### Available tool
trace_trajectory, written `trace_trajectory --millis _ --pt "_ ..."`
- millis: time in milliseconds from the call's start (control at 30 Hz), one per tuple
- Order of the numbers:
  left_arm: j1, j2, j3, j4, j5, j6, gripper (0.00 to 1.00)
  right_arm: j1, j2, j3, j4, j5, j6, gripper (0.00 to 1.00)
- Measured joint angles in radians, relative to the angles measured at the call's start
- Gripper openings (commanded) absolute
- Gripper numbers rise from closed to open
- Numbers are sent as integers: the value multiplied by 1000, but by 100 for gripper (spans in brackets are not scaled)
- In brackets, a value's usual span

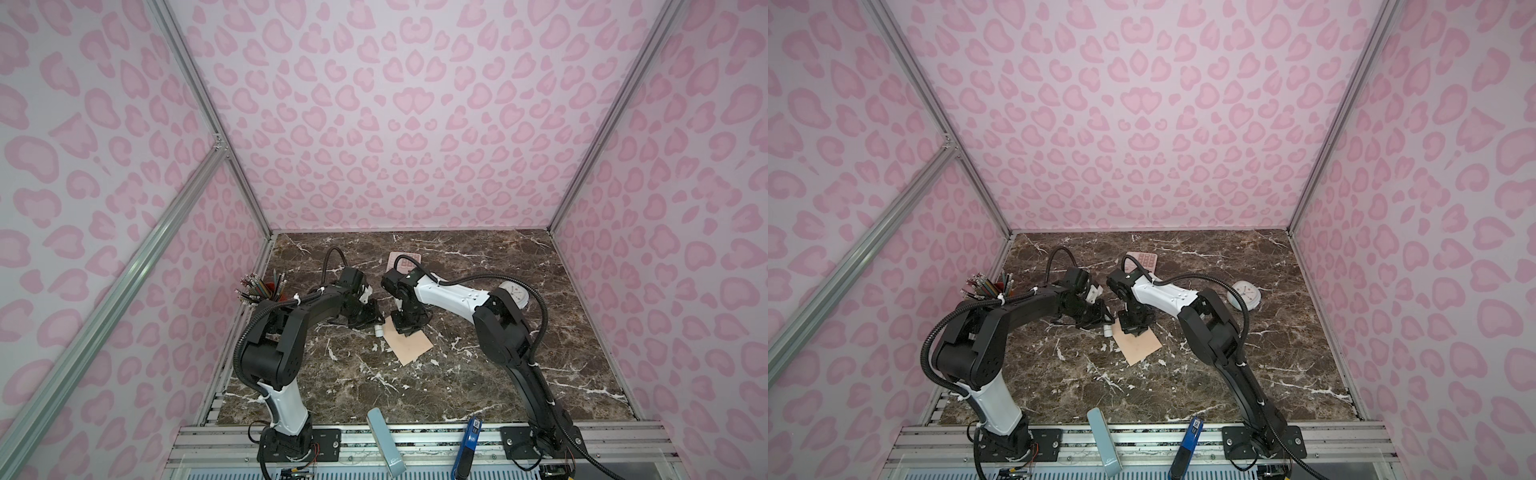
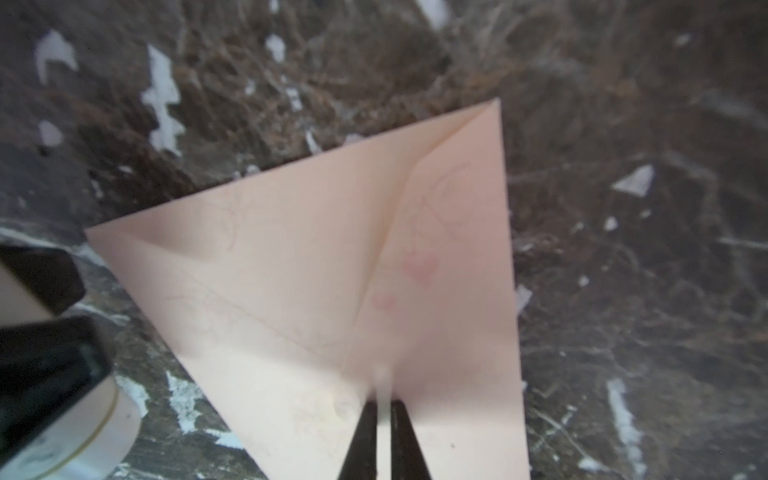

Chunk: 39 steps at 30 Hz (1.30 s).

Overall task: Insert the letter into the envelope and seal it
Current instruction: 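Press the right gripper tips along the folded flap's seam to seal it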

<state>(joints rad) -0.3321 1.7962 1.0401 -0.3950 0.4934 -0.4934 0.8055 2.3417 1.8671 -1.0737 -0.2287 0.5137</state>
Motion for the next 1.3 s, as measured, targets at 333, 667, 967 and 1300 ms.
trace_trajectory --millis 333,667,967,1300 --pt "0 0 0 0 0 0 4 -2 3 0 -4 1 2 10" --pt "0 -3 1 0 0 0 4 2 4 -1 2 -2 0 16" --pt "0 -9 2 -1 0 0 4 5 5 6 3 -12 -1 23" --pt "0 -9 13 -12 0 4 4 7 6 45 -27 -10 -1 26"
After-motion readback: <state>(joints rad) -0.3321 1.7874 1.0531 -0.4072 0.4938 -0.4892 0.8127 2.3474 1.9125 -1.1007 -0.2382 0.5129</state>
